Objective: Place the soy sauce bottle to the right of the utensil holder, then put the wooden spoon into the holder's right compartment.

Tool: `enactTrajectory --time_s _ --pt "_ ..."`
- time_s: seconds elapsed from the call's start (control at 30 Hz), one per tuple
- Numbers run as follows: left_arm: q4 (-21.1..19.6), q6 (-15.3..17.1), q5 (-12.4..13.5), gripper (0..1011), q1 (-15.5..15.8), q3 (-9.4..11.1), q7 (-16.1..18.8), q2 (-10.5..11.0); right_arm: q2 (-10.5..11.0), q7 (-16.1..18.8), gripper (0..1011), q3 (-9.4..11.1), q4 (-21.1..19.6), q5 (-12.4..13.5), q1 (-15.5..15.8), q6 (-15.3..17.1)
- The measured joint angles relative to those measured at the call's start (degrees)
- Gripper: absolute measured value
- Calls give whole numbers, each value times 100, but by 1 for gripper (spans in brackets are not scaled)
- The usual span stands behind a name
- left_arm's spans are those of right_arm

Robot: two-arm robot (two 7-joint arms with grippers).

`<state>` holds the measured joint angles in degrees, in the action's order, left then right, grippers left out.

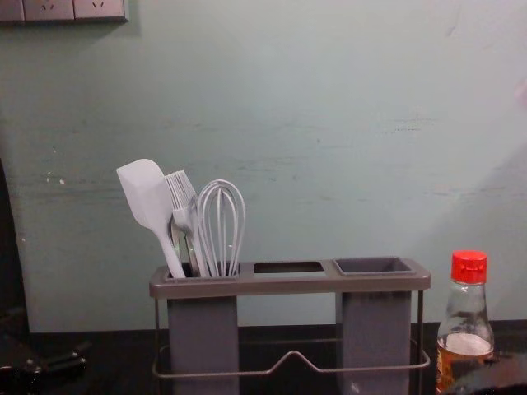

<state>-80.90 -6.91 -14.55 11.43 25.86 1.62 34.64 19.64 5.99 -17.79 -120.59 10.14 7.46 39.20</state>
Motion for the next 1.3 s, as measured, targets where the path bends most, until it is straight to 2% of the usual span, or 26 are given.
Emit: enactTrajectory --time_s 0.13,0.17,0.27,0.3,0.43,0.7,0.8,1.1,1.3 --pt "0 0 0 1005 0 0 0 0 -177 -187 1004 -87 -102 -99 -19 516" --pt "0 0 0 1005 0 0 0 0 -267 -279 1004 -145 -132 -167 -40 739" --pt "0 0 0 1005 0 0 0 0 -394 -413 1004 -230 -146 -266 -87 1064" --pt "0 0 0 1005 0 0 0 0 -493 -488 1004 -272 -132 -319 -128 1255" --pt "0 0 0 1005 0 0 0 0 -818 -644 1004 -302 51 -388 -229 1629" --pt "0 0 0 1005 0 0 0 0 -1265 -725 1004 -211 433 -407 -398 1926" --pt "0 0 0 1005 0 0 0 0 -1327 -722 1004 -190 492 -432 -438 1969" --pt "0 0 0 1005 0 0 0 0 -1368 -661 1004 -98 520 -515 -487 2018" --pt "0 0 0 1005 0 0 0 0 -1299 -498 1004 -135 520 -573 -532 2051"
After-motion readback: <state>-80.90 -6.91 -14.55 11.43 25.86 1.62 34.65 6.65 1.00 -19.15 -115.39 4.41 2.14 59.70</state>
